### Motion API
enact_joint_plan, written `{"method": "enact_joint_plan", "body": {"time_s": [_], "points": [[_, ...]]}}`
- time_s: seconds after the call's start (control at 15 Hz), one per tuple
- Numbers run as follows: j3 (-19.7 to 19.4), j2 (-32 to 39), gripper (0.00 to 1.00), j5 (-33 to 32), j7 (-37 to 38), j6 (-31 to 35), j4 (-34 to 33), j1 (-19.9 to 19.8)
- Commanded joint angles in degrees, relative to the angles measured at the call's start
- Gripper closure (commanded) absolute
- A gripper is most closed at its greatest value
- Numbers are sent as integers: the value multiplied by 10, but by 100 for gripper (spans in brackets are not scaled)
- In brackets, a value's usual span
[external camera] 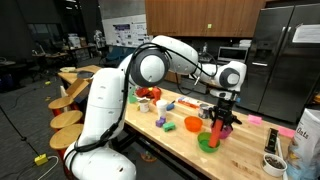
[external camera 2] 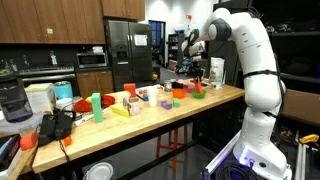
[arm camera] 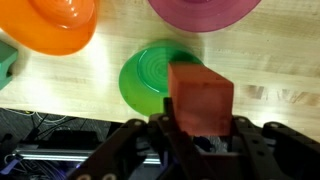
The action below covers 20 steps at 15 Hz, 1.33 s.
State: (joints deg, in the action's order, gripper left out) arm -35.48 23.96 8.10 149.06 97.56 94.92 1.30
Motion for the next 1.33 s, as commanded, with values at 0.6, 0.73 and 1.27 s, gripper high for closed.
{"method": "enact_joint_plan", "body": {"time_s": [0.6, 0.73, 1.27], "points": [[-76, -4, 0, 16, 0, 18, 6, 66], [-84, -3, 0, 21, 0, 20, 9, 70], [-74, 14, 0, 48, 0, 20, 8, 63]]}}
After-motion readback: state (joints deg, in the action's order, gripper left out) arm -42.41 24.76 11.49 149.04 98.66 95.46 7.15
